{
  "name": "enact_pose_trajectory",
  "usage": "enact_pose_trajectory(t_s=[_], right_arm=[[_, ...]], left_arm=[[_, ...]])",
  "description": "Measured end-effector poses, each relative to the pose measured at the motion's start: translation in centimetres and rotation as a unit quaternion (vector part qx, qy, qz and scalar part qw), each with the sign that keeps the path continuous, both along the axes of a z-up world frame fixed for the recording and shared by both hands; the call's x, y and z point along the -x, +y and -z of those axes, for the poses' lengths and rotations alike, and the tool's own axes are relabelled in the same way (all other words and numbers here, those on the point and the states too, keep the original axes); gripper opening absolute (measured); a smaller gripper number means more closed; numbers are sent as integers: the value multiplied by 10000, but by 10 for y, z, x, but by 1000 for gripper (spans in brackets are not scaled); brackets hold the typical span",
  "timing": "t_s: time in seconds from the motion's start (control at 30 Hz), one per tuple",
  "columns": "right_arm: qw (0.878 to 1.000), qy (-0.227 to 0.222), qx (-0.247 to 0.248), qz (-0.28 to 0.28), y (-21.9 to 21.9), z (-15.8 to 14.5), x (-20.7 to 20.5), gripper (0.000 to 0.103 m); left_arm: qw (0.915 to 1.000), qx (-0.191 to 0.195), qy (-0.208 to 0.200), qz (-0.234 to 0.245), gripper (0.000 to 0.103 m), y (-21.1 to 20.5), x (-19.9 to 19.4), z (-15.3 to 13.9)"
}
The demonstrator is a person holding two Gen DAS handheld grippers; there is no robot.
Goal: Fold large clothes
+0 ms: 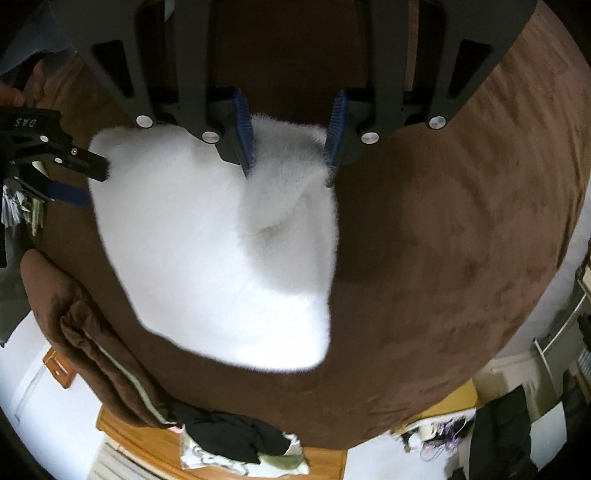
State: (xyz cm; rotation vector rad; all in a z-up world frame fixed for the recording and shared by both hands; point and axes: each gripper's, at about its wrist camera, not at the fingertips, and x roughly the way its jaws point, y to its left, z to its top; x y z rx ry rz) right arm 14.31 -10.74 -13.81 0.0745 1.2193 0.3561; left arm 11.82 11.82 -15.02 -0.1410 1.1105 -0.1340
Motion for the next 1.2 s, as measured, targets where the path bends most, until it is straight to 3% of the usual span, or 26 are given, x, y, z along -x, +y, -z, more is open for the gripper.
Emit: enact_pose_trajectory(t_s=[0.37, 0.57, 0.73, 0.9, 1.07, 1.2], right_arm=[[9995, 280, -89, -62, -9, 30, 4, 86], [9995, 272, -94, -106, -9, 34, 2, 89], [9995, 252, -146, -88, -12, 34, -1, 89], [9996, 201, -151, -113, -14, 34, -3, 89], [9997, 113, -129, -158, -12, 30, -1, 89], [9993, -187, -307, -129, -13, 18, 5, 89]], left_arm=[[9984, 129, 344, -418, 62, 14, 4, 48], [9971, 250, 338, -632, 77, 21, 6, 62], [9973, 365, 349, -536, 77, 22, 3, 48], [9964, 747, -7, -390, 79, 27, -5, 4], [9971, 727, -210, -117, 83, 27, -53, -10], [9971, 751, -2, 69, 82, 25, -100, 4]])
